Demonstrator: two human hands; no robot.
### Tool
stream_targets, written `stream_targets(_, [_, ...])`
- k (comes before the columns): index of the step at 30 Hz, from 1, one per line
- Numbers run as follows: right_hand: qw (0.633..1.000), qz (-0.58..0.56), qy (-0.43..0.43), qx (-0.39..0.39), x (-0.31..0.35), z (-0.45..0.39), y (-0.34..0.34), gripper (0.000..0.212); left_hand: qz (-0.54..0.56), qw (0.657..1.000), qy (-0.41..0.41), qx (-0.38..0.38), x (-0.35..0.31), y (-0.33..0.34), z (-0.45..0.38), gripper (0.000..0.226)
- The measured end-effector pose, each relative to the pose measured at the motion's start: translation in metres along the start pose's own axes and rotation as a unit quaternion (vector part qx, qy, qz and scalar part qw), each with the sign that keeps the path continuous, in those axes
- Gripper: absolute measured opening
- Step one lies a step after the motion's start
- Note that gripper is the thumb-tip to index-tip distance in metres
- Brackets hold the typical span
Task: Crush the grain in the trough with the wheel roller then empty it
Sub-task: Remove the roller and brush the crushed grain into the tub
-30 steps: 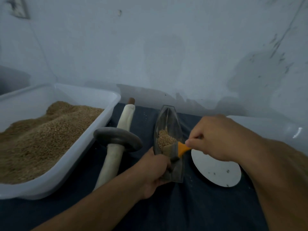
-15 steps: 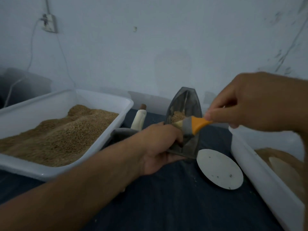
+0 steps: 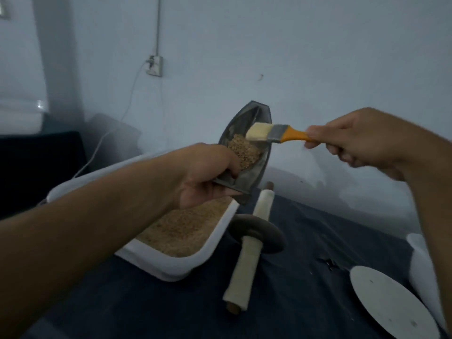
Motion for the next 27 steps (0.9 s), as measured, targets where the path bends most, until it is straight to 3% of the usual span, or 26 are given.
stream_targets(2, [0.997,-0.073,0.030,0.004,-0.008,-0.028,0.026,0.045,-0.028,0.999,-0.004,-0.025,0.000,-0.027,-0.003,0.015])
stream_targets(5, [0.988,-0.137,0.064,0.018,-0.013,-0.067,0.081,0.048,-0.047,0.998,-0.020,-0.048,0.005,-0.060,-0.007,0.019])
stream_targets(11, [0.988,-0.149,0.023,0.046,0.006,-0.116,0.180,0.059,-0.123,0.990,-0.035,-0.060,0.026,-0.106,-0.015,0.037])
stream_targets(17, [0.991,-0.106,0.064,0.055,-0.005,-0.138,0.223,0.042,-0.162,0.986,-0.038,-0.032,0.038,-0.133,-0.023,0.042])
stream_targets(21, [0.970,-0.213,0.093,0.068,-0.015,-0.145,0.237,0.033,-0.243,0.970,0.008,-0.023,0.041,-0.143,-0.030,0.052])
stream_targets(23, [0.955,-0.261,0.116,0.075,-0.020,-0.146,0.238,0.028,-0.320,0.945,0.069,-0.010,0.038,-0.145,-0.030,0.060])
stream_targets(25, [0.947,-0.281,0.128,0.086,-0.025,-0.146,0.239,0.025,-0.432,0.889,0.154,0.010,0.029,-0.146,-0.027,0.069])
stream_targets(27, [0.940,-0.295,0.137,0.102,-0.027,-0.145,0.241,0.022,-0.535,0.825,0.181,0.000,0.022,-0.151,-0.027,0.080])
Point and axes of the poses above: each hand's wrist, its own z-axis away from the middle knuckle, its own y-axis out of the palm, x = y × z, the point moved 4 cm from there along -z, towards the middle knuckle, and after that the axes turned 1 degree about x, right-handed, at the moved point
